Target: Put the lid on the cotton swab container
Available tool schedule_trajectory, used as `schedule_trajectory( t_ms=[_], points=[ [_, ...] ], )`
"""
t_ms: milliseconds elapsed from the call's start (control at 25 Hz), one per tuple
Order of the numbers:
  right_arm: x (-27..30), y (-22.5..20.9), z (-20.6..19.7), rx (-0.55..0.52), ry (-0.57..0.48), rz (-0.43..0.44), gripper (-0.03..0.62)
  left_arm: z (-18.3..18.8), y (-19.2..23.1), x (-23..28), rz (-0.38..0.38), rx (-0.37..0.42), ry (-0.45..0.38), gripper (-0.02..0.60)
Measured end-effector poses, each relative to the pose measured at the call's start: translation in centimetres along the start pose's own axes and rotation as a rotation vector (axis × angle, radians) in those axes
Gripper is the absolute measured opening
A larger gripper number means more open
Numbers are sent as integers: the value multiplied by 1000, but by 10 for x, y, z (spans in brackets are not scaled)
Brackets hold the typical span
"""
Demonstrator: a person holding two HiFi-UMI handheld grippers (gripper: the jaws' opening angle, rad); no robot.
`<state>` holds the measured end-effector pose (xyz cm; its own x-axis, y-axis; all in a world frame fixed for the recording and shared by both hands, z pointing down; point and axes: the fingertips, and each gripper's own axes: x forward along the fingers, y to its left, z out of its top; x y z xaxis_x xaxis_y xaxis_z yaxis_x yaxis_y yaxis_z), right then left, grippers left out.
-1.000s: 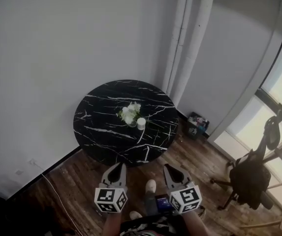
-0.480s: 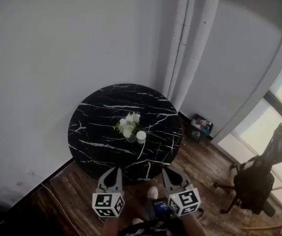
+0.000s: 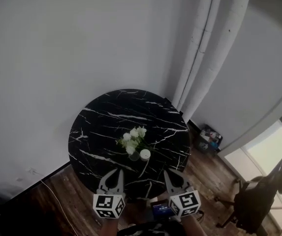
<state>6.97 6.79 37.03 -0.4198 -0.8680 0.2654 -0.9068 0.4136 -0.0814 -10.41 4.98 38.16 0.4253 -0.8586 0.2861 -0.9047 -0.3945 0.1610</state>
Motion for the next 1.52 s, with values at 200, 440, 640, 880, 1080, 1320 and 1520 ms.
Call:
schedule_trajectory(
  t_ms=[200,440,640,880,1080,1320,1520],
  points=[
    [37,-28,13,-4,0,43,18,18,9,36,45,13,-5,14],
    [63,-43,10,-6,22,99,18,21,17,54,97,10,-4,14],
    [73,-43,8,-9,29,130,18,20,19,61,114,3,-7,14],
    [78,-50,11,1,24,136,18,27,17,71,108,16,-14,14],
    [85,-53,17,-7,16,132,18,35,20,79,101,23,-31,14],
    [93,-50,18,-19,31,147,18,37,22,89,93,17,-28,14],
    [100,-50,11,-13,49,153,18,32,25,96,90,8,-18,14]
  ],
)
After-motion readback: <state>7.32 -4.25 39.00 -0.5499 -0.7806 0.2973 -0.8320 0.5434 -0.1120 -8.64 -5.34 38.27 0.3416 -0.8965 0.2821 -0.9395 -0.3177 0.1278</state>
